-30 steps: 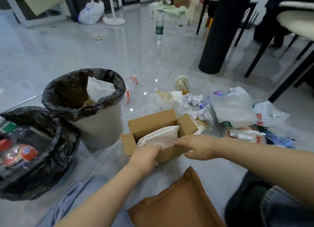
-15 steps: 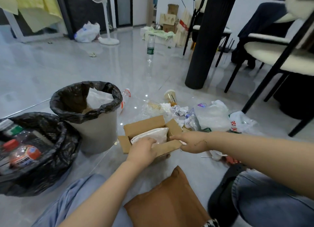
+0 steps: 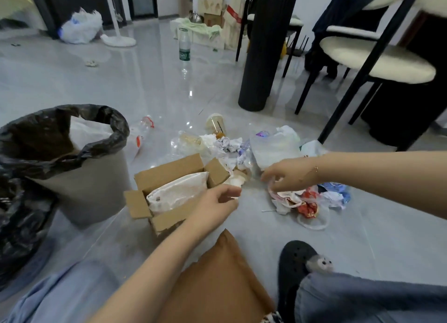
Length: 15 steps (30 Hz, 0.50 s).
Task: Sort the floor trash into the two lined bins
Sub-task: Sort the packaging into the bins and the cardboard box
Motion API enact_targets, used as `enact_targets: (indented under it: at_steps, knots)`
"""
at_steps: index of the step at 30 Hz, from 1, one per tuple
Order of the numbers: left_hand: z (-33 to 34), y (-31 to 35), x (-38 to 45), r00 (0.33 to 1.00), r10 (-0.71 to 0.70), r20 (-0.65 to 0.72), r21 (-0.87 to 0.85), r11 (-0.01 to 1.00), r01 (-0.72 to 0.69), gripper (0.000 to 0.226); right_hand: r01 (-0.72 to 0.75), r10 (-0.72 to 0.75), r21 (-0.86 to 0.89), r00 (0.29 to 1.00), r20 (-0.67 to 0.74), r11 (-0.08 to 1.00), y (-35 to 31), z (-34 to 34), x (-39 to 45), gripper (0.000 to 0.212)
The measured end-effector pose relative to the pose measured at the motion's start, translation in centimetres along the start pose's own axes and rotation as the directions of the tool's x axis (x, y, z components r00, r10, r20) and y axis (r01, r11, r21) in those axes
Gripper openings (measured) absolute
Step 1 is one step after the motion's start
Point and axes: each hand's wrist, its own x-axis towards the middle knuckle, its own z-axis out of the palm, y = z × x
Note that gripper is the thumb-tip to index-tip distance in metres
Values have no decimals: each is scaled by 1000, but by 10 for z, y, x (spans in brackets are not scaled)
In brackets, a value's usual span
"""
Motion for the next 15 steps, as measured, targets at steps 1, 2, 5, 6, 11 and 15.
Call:
enact_targets:
  at_steps: [1, 2, 5, 6, 11, 15]
  knots:
    - [10, -2, 6, 1000, 1, 30, -28, 1000, 0, 27, -36, 36, -30, 999, -8, 999, 16, 5, 2, 42]
    - [20, -5, 13, 998, -6, 57, -52, 999, 9, 26, -70, 69, -65, 997, -14, 995, 31, 11, 5, 40]
    - [50, -19, 34, 991, -52, 126, -69, 996, 61, 27, -162, 156, -121, 986, -58, 979, 72, 38, 22, 38]
    - [60, -25, 42, 988, -71, 139, -64, 995, 81, 28, -186, 177, -123, 981, -84, 975, 85, 52, 31, 37]
    - [87, -54, 62, 976, -164, 140, -102, 978, 179, 35, -274, 253, -64, 940, -227, 960, 122, 132, 82, 54]
    - [97, -79, 75, 953, -269, 139, -131, 949, 287, 32, -266, 322, 190, 859, -399, 945, 123, 186, 100, 26]
